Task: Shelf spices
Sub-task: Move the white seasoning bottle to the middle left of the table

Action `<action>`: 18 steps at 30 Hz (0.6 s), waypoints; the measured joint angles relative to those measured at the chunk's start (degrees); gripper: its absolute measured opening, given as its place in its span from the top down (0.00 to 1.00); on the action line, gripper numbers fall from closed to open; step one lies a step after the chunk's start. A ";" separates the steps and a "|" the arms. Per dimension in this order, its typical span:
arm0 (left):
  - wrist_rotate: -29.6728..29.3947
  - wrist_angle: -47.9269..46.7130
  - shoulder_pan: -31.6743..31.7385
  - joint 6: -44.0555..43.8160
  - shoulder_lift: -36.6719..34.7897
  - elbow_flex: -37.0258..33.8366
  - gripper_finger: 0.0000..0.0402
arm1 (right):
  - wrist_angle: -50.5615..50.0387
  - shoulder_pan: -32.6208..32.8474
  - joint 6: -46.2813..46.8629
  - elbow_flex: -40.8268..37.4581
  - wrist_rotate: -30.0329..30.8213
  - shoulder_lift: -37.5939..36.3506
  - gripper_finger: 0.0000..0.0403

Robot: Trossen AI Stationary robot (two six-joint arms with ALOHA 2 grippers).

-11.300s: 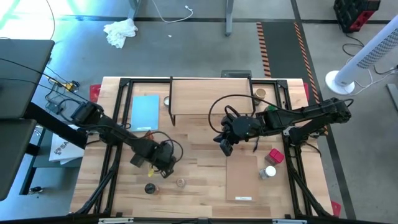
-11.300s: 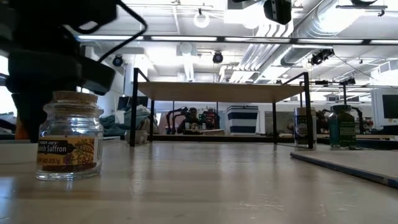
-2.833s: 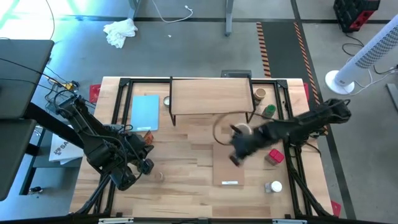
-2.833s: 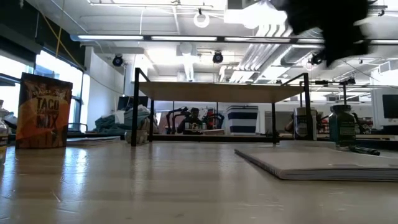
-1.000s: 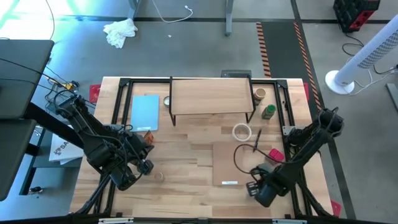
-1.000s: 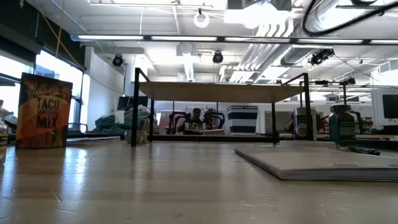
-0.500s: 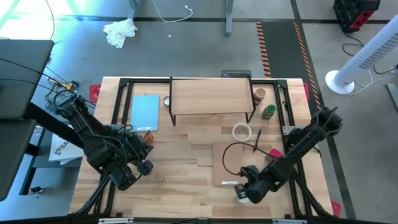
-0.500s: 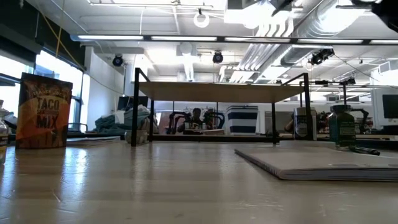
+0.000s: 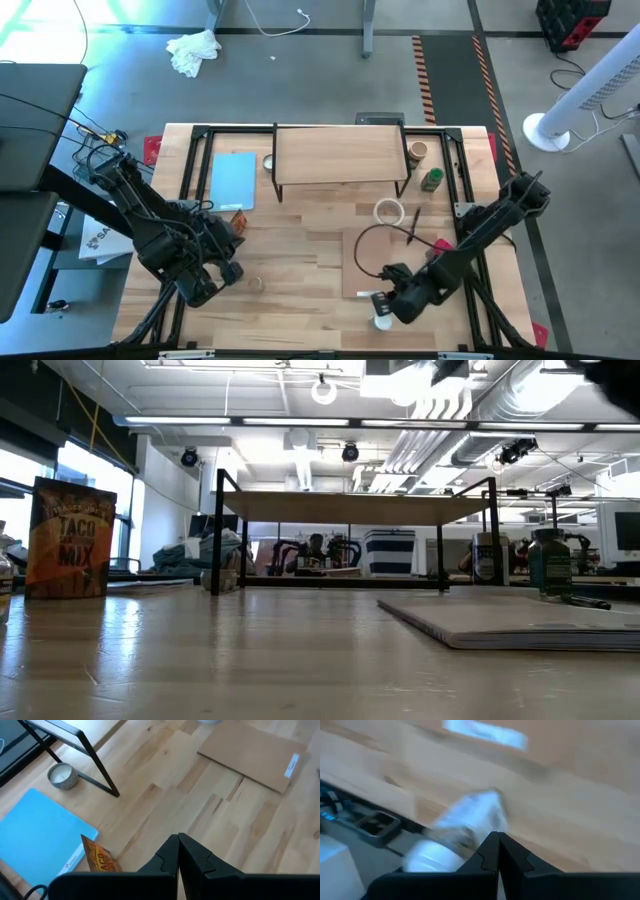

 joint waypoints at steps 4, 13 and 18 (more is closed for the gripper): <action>1.05 0.00 0.00 1.39 0.00 0.00 1.00 | -1.94 4.14 8.94 0.00 0.18 0.77 1.00; 1.08 0.02 0.00 1.93 0.00 0.00 1.00 | 2.89 4.83 9.36 0.00 0.04 7.87 1.00; 1.23 0.04 0.00 1.93 0.00 0.00 1.00 | 4.42 2.32 8.31 -0.02 1.88 8.24 1.00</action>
